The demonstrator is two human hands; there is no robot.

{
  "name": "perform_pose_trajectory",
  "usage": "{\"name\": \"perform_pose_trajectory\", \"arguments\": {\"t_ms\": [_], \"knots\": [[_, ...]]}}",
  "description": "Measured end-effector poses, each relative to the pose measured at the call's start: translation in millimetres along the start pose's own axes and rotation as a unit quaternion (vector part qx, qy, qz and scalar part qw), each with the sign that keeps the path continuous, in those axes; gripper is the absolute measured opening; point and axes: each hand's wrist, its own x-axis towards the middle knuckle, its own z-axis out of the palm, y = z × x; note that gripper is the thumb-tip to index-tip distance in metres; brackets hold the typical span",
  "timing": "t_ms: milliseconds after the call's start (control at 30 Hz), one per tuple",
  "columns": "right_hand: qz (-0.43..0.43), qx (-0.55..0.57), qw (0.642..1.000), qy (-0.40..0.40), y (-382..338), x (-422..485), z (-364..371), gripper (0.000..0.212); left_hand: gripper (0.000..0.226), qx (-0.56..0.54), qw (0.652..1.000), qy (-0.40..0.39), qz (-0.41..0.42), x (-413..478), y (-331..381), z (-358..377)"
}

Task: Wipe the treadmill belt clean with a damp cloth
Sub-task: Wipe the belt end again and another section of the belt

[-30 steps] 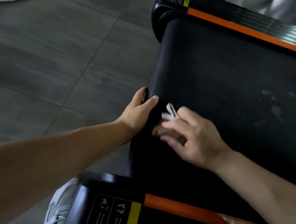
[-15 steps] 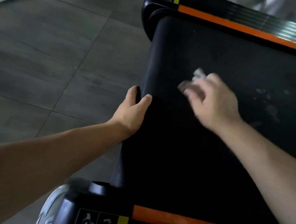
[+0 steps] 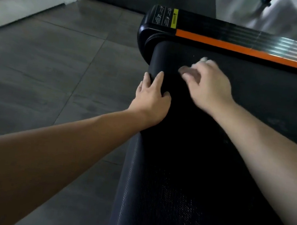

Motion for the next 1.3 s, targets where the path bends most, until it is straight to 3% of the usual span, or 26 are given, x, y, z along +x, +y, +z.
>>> {"name": "perform_pose_trajectory", "arguments": {"t_ms": [67,133,267,300,400,467,600,633,733,800,933,967,1167,1300], "knots": [[-0.078,0.04,0.996,-0.032,-2.2,-5.5,0.8,0.029,0.069,0.026,1.0,0.012,0.008,4.2,1.4,3.0],[-0.096,0.052,0.993,-0.053,13.3,9.1,-3.0,0.033,0.07,0.039,0.999,0.027,0.01,3.9,-0.3,5.5],[0.057,-0.028,0.998,0.001,40.1,79.9,2.8,0.03,0.072,0.057,0.997,0.038,0.019,2.4,-1.5,8.8],[0.056,-0.037,0.998,0.006,33.1,84.4,8.9,0.029,0.072,0.057,0.997,0.039,0.019,3.2,-1.8,8.9],[-0.078,-0.015,0.996,-0.027,8.7,67.5,19.5,0.03,0.073,0.059,0.997,0.037,0.022,3.3,-2.6,9.0],[-0.114,-0.012,0.992,-0.046,18.0,66.0,15.3,0.032,0.073,0.063,0.997,0.037,0.024,2.7,-2.6,9.1],[0.061,-0.056,0.996,0.025,44.0,97.4,8.3,0.032,0.074,0.066,0.997,0.037,0.023,1.5,-2.8,10.2],[0.066,-0.051,0.996,0.03,39.0,94.3,12.6,0.031,0.074,0.067,0.997,0.037,0.024,1.5,-2.8,10.2],[-0.047,-0.012,0.999,-0.018,13.0,65.7,19.4,0.029,0.074,0.069,0.996,0.04,0.027,3.3,-3.4,9.2],[-0.078,-0.025,0.996,-0.046,21.7,56.3,9.9,0.032,0.074,0.071,0.996,0.04,0.028,2.7,-4.1,9.7],[0.106,-0.07,0.992,0.007,54.0,69.9,-9.7,0.032,0.072,0.093,0.994,0.045,0.03,-2.9,-2.3,11.1],[0.116,-0.067,0.991,0.011,47.4,66.5,-8.9,0.031,0.071,0.111,0.992,0.049,0.034,-7.1,-0.7,11.2],[-0.06,-0.014,0.996,-0.069,17.9,-11.9,-17.9,0.031,0.065,0.229,0.97,0.013,0.086,-75.6,15.8,26.7],[0.121,-0.064,0.99,-0.012,53.2,-2.6,-40.1,0.034,0.071,0.262,0.962,-0.049,0.049,-101.9,21.1,41.6]]}}
